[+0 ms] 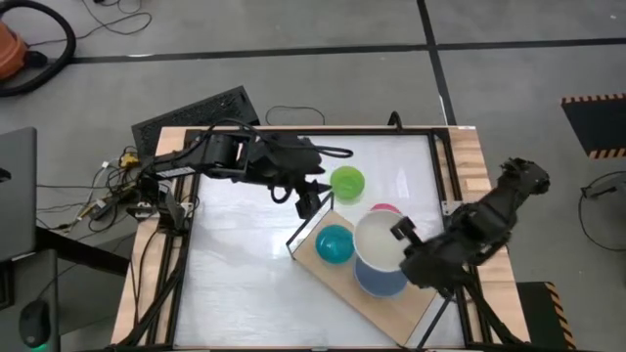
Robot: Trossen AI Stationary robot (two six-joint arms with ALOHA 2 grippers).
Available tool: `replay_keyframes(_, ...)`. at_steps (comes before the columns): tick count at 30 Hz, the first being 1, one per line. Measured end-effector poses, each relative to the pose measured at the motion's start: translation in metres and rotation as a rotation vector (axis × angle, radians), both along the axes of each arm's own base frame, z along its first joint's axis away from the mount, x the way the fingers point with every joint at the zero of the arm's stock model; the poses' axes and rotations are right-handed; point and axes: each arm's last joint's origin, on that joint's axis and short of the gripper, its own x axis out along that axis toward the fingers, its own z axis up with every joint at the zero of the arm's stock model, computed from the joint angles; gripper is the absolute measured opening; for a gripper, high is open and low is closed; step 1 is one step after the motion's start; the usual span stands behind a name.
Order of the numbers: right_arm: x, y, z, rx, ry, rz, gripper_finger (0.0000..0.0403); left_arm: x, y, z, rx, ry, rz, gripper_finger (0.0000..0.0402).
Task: Place and stack bowls onto a shelf
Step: Stack the large white bowl on the large light blue bowl on the shelf
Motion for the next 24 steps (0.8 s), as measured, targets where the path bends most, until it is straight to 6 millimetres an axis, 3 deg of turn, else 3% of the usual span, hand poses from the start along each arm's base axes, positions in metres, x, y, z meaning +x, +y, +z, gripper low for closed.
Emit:
replay_keyframes(4, -0.020, 0.007, 0.003, 0.010, -0.042, -0.042, 0.0027, -0.003, 0.001, 0.004, 0.005, -0.017, 0.010, 0.0193)
replay_keyframes(11, -0.051, 0.017, -0.025, 0.072, -0.096, -0.038, 0.0027, -0.003, 0.000, 0.005, -0.026, -0.032, 0.028, 0.0194)
replay_keyframes(18, -0.043, 0.028, -0.072, 0.038, -0.071, -0.023, 0.0027, -0.003, 0.000, 0.005, -0.045, -0.035, 0.041, 0.0194)
replay_keyframes(24, -0.040, 0.034, -0.087, 0.076, -0.098, 0.024, 0.0027, -0.003, 0.000, 0.004, -0.054, -0.036, 0.048, 0.0194)
